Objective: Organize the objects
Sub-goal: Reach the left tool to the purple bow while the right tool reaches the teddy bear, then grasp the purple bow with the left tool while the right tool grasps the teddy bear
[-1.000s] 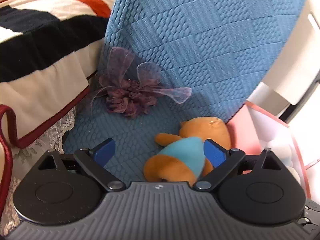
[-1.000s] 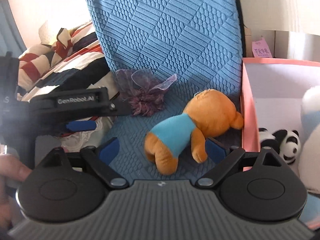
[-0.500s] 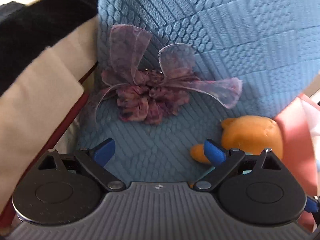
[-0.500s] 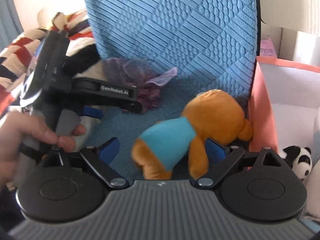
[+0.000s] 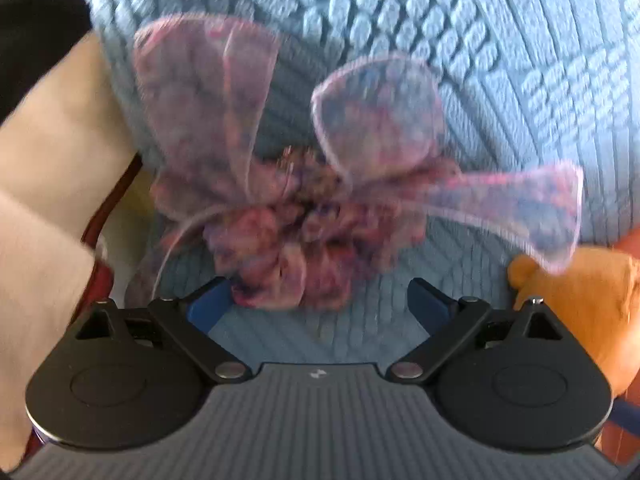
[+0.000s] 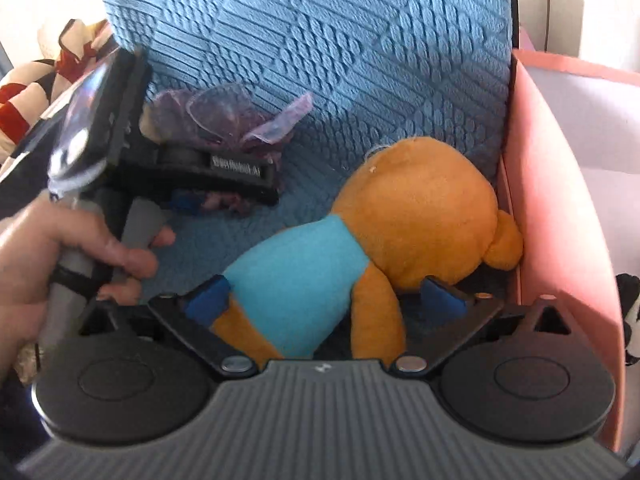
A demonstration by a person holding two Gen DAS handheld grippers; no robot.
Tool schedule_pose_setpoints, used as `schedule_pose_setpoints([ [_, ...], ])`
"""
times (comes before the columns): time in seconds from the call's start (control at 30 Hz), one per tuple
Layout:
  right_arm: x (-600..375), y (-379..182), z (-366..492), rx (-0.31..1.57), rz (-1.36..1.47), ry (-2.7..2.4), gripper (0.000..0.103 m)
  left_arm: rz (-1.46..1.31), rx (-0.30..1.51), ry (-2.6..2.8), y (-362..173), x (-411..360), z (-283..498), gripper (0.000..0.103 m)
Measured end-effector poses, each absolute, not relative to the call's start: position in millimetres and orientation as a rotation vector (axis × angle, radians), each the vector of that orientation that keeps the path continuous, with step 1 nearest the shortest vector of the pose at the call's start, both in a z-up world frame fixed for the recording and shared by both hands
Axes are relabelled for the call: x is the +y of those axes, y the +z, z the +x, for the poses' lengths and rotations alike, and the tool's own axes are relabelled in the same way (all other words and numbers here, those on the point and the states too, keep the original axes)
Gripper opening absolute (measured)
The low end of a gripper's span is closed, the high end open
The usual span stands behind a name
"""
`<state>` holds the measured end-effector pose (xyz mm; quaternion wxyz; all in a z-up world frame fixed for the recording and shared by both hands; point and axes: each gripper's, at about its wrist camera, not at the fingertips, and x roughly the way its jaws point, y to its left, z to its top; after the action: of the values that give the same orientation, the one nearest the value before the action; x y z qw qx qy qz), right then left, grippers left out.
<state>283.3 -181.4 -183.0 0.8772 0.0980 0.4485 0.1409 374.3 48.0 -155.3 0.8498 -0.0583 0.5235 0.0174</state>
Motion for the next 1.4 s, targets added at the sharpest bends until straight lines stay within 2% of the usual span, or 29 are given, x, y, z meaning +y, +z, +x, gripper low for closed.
schedule_pose_setpoints([
  [0.27,-195.0,-202.7,299.5,1.038,0.455,0.327,0.103,-0.095,1.094,0.057,-164.5,49.9,395.0,0.097],
  [0.53,-186.6,-208.0,301.6,1.062,0.492,0.344,0.102,-0.111,1.063,0.073,-168.8,59.6,405.5,0.095],
  [0.67,-186.7,-213.9,297.3,1.084,0.512,0.357,0.098,-0.118,1.046,0.101,-170.3,64.5,406.1,0.09],
  [0.7,-189.8,-213.6,298.5,1.088,0.523,0.358,0.093,-0.116,1.046,0.108,-170.0,64.4,405.5,0.089],
  [0.77,-191.6,-211.1,298.4,1.089,0.536,0.376,0.085,-0.122,1.042,0.122,-168.9,65.1,403.8,0.084],
  [0.9,-193.2,-200.9,294.1,1.057,0.478,0.381,0.078,-0.134,1.024,0.148,-165.5,66.5,399.0,0.072],
  [1.07,-195.5,-188.3,283.5,1.033,0.449,0.383,0.074,-0.126,1.017,0.161,-161.6,65.8,390.2,0.042],
  [1.17,-197.9,-178.0,275.2,1.013,0.428,0.388,0.073,-0.09,1.01,0.154,-155.7,52.3,383.1,0.03],
  [1.27,-195.4,-169.2,265.8,0.983,0.341,0.376,0.073,-0.083,1.001,0.154,-151.9,46.7,373.9,0.024],
  [1.4,-188.9,-165.4,255.9,0.98,0.24,0.376,0.074,-0.102,1.003,0.122,-141.9,39.3,350.5,0.021],
])
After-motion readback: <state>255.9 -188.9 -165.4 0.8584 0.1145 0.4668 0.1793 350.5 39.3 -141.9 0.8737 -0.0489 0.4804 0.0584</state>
